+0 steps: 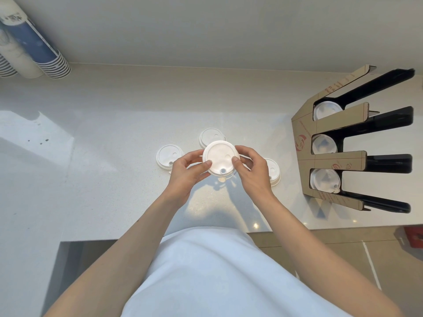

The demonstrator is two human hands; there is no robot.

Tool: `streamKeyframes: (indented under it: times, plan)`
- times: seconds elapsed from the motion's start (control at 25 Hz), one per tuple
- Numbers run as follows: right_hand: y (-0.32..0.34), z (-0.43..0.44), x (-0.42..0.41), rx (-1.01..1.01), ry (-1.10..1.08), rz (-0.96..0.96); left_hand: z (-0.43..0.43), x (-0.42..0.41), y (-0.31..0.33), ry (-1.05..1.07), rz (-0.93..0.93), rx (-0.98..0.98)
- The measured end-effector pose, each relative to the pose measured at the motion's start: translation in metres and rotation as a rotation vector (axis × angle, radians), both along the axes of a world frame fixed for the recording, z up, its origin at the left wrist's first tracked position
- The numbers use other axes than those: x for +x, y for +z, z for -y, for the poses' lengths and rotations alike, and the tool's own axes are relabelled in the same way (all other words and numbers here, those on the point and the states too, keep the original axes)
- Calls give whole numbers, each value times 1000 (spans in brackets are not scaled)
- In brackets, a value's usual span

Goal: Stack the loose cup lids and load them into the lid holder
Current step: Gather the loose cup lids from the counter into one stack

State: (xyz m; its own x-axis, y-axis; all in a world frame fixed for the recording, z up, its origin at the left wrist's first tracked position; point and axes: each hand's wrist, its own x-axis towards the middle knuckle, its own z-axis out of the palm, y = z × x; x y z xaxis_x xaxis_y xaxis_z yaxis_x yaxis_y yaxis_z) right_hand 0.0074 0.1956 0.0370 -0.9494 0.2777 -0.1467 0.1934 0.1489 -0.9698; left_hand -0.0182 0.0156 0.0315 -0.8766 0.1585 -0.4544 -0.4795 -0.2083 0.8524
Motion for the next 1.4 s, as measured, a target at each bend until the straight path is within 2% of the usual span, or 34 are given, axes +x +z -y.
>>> streamKeyframes:
  times: [0.24, 0.52, 0.72, 0.88, 1.12, 1.24, 1.4]
  plan:
    - [1, 2, 6, 2, -30, 3, -1, 3, -4, 24, -72, -185]
    - [0, 2, 9, 13, -76, 29, -4, 5, -2, 17, -103, -242]
    - [0, -9, 7, 42, -30, 46, -2, 7, -6, 29, -49, -211]
    - [-18, -41, 2, 264, -21, 134, -1, 8, -11, 66, -6, -188]
    - [-47, -85, -2, 640, 95, 399, 1, 9, -14, 81, 24, -172]
    - [-57, -92, -2, 760, 139, 499, 3, 9, -16, 87, 33, -171]
    - [-64, -94, 1, 835, 133, 533, 4, 9, -15, 97, 48, -154]
